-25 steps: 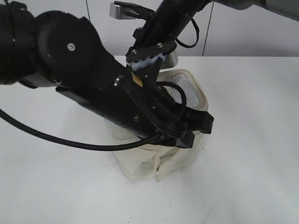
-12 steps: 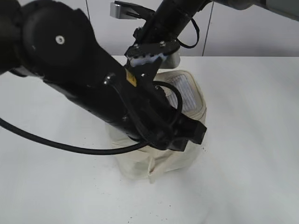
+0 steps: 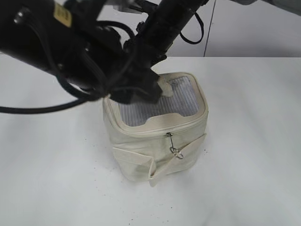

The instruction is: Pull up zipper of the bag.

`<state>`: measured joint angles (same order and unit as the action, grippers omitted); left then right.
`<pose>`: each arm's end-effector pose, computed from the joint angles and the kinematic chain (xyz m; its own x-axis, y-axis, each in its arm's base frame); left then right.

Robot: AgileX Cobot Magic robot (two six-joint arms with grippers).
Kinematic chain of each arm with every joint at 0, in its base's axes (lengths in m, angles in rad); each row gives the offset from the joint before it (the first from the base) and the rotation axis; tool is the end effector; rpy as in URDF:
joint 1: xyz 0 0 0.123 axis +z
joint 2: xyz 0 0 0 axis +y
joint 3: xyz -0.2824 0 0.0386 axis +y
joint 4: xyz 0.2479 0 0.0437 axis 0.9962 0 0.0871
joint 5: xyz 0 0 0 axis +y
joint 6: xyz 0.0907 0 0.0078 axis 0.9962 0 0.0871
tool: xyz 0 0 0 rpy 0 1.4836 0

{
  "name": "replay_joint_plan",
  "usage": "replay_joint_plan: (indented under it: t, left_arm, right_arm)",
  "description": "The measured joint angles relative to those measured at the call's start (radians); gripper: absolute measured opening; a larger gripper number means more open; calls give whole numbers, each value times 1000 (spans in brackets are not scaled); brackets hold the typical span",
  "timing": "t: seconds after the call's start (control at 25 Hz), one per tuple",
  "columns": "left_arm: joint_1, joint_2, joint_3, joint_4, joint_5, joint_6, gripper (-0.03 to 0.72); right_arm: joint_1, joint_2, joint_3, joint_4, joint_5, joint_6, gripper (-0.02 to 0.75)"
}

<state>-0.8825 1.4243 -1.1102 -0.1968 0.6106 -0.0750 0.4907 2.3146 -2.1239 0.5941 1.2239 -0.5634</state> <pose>0.1873 -0.2438 0.3062 -0.6464 0.4188 -0.6378 0.6830 0.6902 -0.2390 0.4137 0.2754 0.2268 -0.6137 -0.6473 -0.4521 -0.7892 0.4879 0.3729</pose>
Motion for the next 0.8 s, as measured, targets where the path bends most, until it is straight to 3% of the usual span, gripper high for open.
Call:
replay_joint_plan:
  t: [0.24,0.44,0.56,0.8]
  left_arm:
    - [187,-12,-2,18,-6,8,424]
    - [308,51,-37,10,-44,97,461]
    - [341,126,-105,-30,-45,186,463]
    - [346,309,-320,-155,15,351,463]
  right_arm:
    - [-14,-54,0,-165,0,52,502]
    - [-90,-85,0,-195,-1,87,503]
    - [-152,-103,0,-203,-1,117,503]
    - [-266,-164,57,-209,-4,132,503]
